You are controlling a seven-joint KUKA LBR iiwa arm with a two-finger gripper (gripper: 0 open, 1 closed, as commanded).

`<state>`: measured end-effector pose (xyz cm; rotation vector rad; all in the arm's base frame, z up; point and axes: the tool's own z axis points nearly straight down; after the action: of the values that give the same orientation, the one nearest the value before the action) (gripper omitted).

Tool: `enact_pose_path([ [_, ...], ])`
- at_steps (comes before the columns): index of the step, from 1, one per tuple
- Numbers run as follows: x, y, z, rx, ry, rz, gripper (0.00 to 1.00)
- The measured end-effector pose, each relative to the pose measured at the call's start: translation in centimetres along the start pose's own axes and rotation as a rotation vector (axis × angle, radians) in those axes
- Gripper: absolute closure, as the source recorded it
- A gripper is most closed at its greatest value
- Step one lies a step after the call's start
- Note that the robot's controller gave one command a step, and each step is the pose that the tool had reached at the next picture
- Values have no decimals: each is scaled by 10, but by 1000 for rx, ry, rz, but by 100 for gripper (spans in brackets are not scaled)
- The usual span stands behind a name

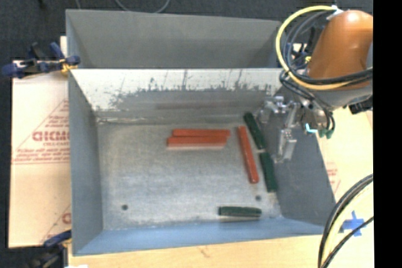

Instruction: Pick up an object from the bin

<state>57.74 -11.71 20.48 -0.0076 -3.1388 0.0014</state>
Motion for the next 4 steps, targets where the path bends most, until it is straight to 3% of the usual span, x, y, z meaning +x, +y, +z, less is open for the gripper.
enact_pose_path([
  [1, -29, 3, 136, 1, -8, -76, 0],
  [2, -32, 60, 132, 1, -9, -448, 0],
  [3, -61, 81, 129, 2, -9, -797, 0],
  [4, -34, 24, 133, -1, -8, -739, 0],
])
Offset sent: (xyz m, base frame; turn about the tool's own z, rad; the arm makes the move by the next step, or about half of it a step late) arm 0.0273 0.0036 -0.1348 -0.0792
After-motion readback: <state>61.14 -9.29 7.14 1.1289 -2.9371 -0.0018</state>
